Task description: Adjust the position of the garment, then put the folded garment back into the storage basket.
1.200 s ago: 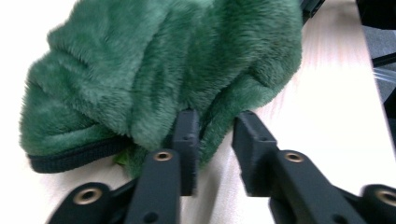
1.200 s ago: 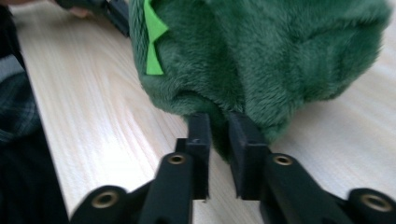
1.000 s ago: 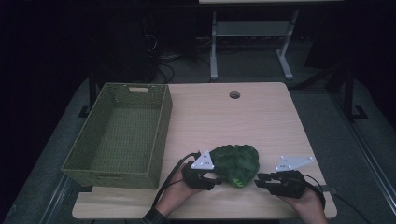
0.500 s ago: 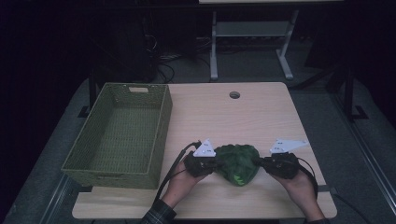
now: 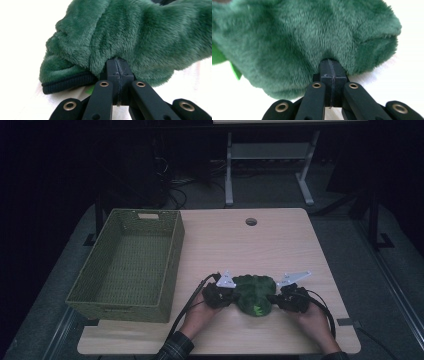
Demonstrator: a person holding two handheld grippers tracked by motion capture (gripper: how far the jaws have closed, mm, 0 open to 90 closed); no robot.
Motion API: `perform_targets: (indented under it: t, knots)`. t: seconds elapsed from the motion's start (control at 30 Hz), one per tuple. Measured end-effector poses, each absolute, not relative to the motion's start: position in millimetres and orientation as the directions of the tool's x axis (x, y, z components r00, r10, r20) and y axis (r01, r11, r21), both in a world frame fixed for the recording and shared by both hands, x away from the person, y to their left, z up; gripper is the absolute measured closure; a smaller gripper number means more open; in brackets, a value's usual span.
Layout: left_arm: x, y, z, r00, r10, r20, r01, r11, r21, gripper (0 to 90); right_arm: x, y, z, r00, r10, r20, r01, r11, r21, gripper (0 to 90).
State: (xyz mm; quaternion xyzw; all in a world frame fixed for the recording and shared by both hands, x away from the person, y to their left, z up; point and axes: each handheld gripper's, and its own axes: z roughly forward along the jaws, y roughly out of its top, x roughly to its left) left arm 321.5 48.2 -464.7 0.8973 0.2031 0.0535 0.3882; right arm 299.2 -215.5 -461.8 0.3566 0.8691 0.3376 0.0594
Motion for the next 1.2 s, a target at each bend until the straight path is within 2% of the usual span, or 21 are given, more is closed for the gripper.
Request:
perform_targets:
  t: [0.47, 0.8, 1.2]
  knots:
    - [334, 55, -462, 0.899, 0.433, -0.06, 0.34, -0.606, 0.719, 89.5, 287, -201, -465, -0.79, 0.593, 0.157, 0.54, 0.552, 0.636, 90.0]
    - [308, 76, -435, 0.902, 0.422, -0.091, 0.34, -0.562, 0.754, 89.6, 277, -226, -427, -0.776, 0.617, 0.134, 0.484, 0.445, 0.753, 90.0]
    - [275, 65, -440, 0.925, 0.35, -0.15, 0.339, -0.576, 0.744, 89.6, 333, -222, -417, -0.745, 0.657, 0.114, 0.472, 0.399, 0.786, 90.0]
